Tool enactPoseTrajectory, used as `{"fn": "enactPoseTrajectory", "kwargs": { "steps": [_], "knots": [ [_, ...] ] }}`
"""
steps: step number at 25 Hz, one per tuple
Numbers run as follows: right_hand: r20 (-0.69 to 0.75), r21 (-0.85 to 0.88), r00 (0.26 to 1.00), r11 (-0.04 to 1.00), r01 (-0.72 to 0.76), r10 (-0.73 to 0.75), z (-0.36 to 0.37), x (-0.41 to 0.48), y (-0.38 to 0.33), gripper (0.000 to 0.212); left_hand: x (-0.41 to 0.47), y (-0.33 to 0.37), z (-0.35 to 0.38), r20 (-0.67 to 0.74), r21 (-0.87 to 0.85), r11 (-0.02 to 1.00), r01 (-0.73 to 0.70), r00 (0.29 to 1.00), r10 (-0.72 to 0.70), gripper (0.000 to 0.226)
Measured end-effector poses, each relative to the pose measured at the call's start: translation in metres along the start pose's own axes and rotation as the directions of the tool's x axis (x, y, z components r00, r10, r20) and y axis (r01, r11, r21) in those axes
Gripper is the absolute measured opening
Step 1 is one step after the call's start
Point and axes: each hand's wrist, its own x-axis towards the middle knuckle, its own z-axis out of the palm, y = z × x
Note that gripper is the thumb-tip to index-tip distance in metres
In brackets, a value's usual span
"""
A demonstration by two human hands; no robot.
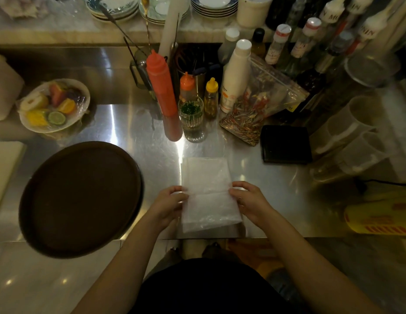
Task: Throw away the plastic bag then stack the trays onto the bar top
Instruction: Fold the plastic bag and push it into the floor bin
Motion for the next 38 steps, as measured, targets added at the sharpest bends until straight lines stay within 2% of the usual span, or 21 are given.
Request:
{"fn": "enactPoseTrajectory", "kwargs": {
  "steps": [8,14,17,23,28,31,35,38],
  "knots": [
    [0.18,0.018,0.984,1.0,-0.013,0.01,-0.006,-0.003,-0.015,0.024,-0.041,0.0,-0.002,0.05,-0.303,0.953,0.013,0.999,0.002,0.018],
    [0.304,-0.013,0.953,1.0,0.013,-0.009,0.014,-0.013,-0.017,0.022,-0.061,-0.021,-0.022,0.017,-0.526,0.851,0.002,1.0,0.008,0.022],
    [0.353,-0.018,0.935,0.999,0.037,-0.028,0.03,-0.027,-0.016,0.024,-0.075,-0.03,-0.037,0.014,-0.572,0.82,-0.017,0.999,0.031,0.025],
    [0.466,-0.124,0.884,0.988,0.093,-0.024,0.074,-0.064,0.006,0.028,-0.119,-0.071,-0.09,0.021,-0.676,0.731,-0.092,0.989,0.144,0.049],
    [0.533,-0.241,0.846,0.961,0.137,0.013,0.128,-0.098,0.04,0.027,-0.168,-0.123,-0.135,-0.063,-0.692,0.69,-0.212,0.97,0.234,0.044],
    [0.557,-0.322,0.827,0.938,0.127,0.079,0.164,-0.117,0.065,0.029,-0.198,-0.156,-0.163,-0.144,-0.713,0.63,-0.308,0.943,0.299,0.05],
    [0.648,-0.408,0.742,0.901,0.145,0.173,0.21,-0.146,0.096,0.028,-0.238,-0.205,-0.194,-0.23,-0.754,0.513,-0.41,0.896,0.379,0.068],
    [0.696,-0.465,0.669,0.874,0.143,0.261,0.243,-0.172,0.122,0.034,-0.268,-0.246,-0.214,-0.334,-0.769,0.437,-0.466,0.877,0.346,0.067]
  ]
}}
